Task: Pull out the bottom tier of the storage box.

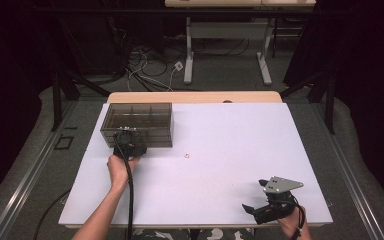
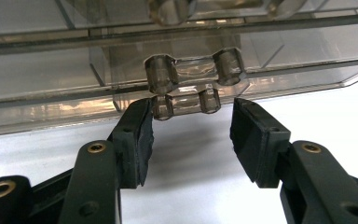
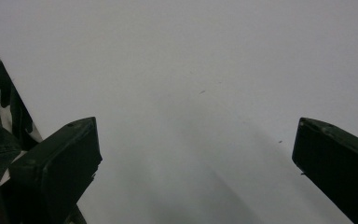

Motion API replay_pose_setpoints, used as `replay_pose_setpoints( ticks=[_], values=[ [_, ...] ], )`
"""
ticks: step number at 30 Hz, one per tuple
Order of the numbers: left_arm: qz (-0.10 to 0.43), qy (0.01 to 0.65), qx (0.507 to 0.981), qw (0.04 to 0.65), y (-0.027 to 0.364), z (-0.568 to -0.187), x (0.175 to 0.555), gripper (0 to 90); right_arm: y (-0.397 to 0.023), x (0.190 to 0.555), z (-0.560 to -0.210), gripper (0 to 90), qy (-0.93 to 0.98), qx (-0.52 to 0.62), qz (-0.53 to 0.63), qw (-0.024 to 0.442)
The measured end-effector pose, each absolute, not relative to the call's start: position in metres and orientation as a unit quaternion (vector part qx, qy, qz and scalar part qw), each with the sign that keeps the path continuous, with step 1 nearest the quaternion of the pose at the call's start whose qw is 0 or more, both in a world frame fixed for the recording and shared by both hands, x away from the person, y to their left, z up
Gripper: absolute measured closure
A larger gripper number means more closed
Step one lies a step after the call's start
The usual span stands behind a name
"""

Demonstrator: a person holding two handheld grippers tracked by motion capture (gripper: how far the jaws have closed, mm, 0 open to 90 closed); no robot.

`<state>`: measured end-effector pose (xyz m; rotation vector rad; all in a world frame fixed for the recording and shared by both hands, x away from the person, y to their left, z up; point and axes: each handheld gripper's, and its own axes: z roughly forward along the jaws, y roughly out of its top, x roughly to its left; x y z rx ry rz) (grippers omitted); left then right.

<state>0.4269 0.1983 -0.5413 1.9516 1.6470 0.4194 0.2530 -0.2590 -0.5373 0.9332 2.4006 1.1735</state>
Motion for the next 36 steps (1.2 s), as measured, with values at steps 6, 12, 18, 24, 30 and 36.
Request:
replay_pose_setpoints(
  ticks=[6,12,18,24,30,36],
  values=[
    [0.156,0.619,0.722,0.267,0.1977,-0.5454,0.4278,53.6,-0.259,0.2532,-0.5377,0.2,0.838,0.325,0.411,0.153],
    [0.149,0.621,0.72,0.27,0.1994,-0.5464,0.4281,55.2,-0.2589,0.2533,-0.5379,0.4,0.838,0.325,0.412,0.152],
    [0.148,0.619,0.721,0.272,0.2001,-0.5464,0.4278,55.5,-0.259,0.2534,-0.5379,0.4,0.838,0.326,0.412,0.151],
    [0.146,0.617,0.722,0.276,0.2012,-0.547,0.4277,55.7,-0.259,0.2532,-0.5377,0.4,0.837,0.327,0.412,0.152],
    [0.145,0.615,0.724,0.277,0.2018,-0.5468,0.4269,55.8,-0.2588,0.253,-0.5378,0.5,0.838,0.325,0.411,0.151],
    [0.146,0.614,0.723,0.28,0.2019,-0.5469,0.426,55.8,-0.259,0.2525,-0.5377,0.5,0.837,0.328,0.412,0.151]
  ],
)
